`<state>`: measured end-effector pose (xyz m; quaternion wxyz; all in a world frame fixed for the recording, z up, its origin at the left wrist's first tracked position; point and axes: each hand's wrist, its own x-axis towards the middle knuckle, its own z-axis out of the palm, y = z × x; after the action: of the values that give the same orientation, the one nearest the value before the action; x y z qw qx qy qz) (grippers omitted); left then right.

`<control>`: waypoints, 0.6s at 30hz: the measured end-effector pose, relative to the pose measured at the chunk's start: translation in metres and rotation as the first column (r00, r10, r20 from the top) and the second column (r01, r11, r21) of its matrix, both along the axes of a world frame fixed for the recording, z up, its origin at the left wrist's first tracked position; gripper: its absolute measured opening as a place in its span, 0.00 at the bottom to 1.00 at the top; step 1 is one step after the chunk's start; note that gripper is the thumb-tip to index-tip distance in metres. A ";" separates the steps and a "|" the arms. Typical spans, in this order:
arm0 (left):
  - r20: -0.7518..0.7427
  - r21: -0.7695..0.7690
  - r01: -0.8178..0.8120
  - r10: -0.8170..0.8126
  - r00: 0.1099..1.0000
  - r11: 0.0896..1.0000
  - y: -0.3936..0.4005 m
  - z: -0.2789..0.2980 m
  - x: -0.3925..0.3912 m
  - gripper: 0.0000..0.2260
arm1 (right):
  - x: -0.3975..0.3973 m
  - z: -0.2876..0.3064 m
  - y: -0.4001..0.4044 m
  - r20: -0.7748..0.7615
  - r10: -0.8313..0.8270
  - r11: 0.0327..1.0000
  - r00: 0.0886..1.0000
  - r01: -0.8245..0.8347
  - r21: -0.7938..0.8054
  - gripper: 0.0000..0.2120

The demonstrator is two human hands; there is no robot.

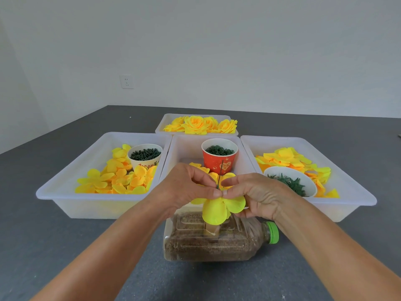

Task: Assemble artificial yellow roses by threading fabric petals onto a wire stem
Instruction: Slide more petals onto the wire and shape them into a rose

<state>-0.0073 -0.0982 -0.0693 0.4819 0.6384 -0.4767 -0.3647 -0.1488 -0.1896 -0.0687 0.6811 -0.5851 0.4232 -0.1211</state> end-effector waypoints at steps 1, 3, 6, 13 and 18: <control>-0.001 0.010 0.003 -0.003 1.000 1.000 -0.001 0.000 0.000 0.05 | 0.000 -0.001 -0.001 -0.002 0.002 1.000 1.000 -0.002 0.001 0.18; 0.008 0.028 0.013 -0.013 1.000 1.000 -0.002 0.001 0.000 0.05 | -0.001 0.000 -0.001 -0.010 0.008 1.000 1.000 -0.008 -0.025 0.17; 0.033 0.035 0.023 -0.024 0.999 0.999 -0.002 0.001 0.001 0.05 | -0.003 0.003 0.000 -0.036 0.039 0.992 0.999 -0.043 -0.120 0.13; 0.056 0.044 0.060 -0.062 0.996 0.997 -0.007 0.002 0.004 0.07 | 0.007 0.014 -0.043 -0.085 -0.095 0.789 0.992 0.023 -0.614 0.05; 0.037 0.056 0.104 -0.106 0.994 0.993 -0.006 0.004 0.006 0.07 | 0.042 -0.019 -0.071 -0.262 0.070 0.709 0.962 -0.233 -0.665 0.04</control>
<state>-0.0010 -0.1046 -0.0656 0.4351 0.6325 -0.5088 -0.3895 -0.1069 -0.2604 -0.0877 0.3711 -0.8387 0.3698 -0.1485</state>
